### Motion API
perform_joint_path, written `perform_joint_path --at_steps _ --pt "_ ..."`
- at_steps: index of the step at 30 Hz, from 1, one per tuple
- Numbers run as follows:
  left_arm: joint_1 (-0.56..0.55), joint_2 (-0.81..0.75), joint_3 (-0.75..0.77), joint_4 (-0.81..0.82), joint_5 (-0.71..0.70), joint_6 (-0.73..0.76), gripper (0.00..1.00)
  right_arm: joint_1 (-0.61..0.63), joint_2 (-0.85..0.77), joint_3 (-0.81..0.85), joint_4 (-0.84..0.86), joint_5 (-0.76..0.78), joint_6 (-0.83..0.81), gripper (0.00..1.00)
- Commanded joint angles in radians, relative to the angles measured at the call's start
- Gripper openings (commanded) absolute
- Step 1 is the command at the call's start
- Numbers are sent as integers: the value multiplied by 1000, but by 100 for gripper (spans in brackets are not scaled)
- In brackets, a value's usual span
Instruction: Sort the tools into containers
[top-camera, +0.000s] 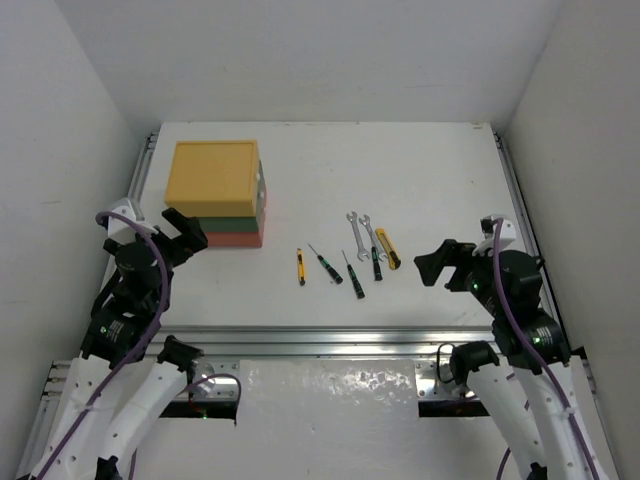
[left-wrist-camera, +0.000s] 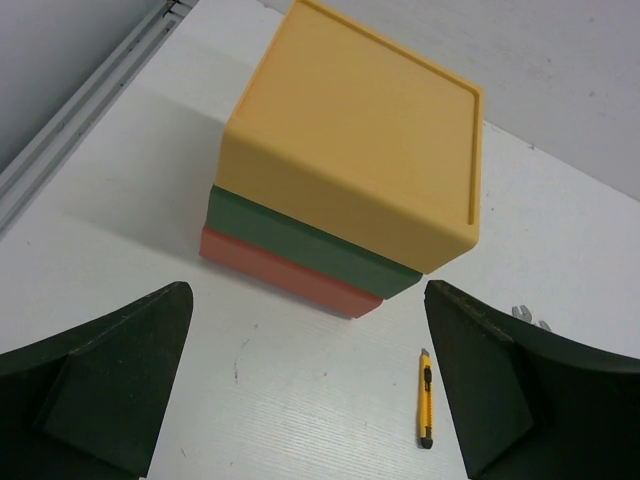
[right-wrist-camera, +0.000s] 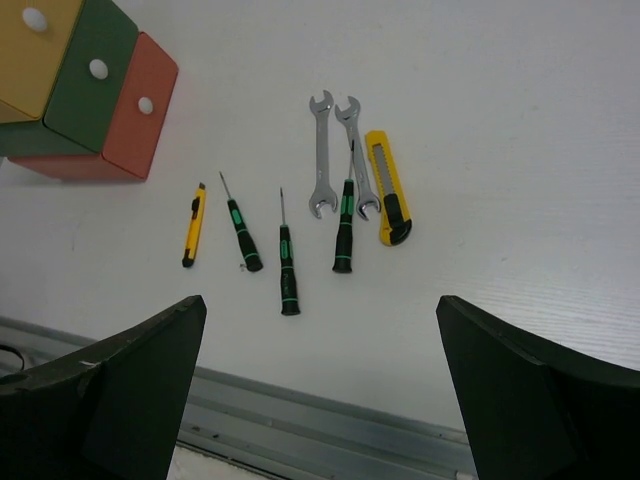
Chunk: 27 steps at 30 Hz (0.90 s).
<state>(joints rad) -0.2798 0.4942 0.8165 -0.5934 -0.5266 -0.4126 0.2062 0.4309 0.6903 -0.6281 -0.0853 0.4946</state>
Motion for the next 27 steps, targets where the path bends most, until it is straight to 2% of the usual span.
perform_joint_path --at_steps 1,5,8,9,11,12,13,14,17,18,22,24,25,27 --pt "8 14 -7 35 17 5 100 -1 -32 -41 60 16 25 99" --pt "7 21 -7 38 16 5 100 -1 -57 -148 188 -91 42 99" --pt "11 20 -4 37 11 5 100 -1 60 -192 344 -204 103 99" --pt "13 18 -5 37 11 5 100 -2 115 -202 411 -331 158 99" --pt "24 15 -5 40 16 6 100 7 343 -222 696 -482 293 99" --pt "30 14 -5 37 16 6 100 19 433 -218 914 -596 339 99" --pt "31 9 -5 35 14 6 100 39 612 -198 979 -625 372 99" --pt "31 -2 -5 37 16 5 100 102 690 -126 999 -628 381 99" --pt "34 -20 -13 41 20 6 100 214 909 -6 1094 -498 422 99" --pt "34 -23 -14 44 22 8 100 231 961 27 1178 -492 435 99" --pt "36 -5 -13 47 39 14 100 251 1245 245 1444 -557 613 98" --pt "34 1 -14 52 50 18 100 252 1422 351 1522 -585 688 96" --pt "34 1 -14 53 59 20 100 252 1480 470 1527 -599 706 91" --pt "34 1 -16 66 77 24 100 259 1638 570 1611 -628 772 86"
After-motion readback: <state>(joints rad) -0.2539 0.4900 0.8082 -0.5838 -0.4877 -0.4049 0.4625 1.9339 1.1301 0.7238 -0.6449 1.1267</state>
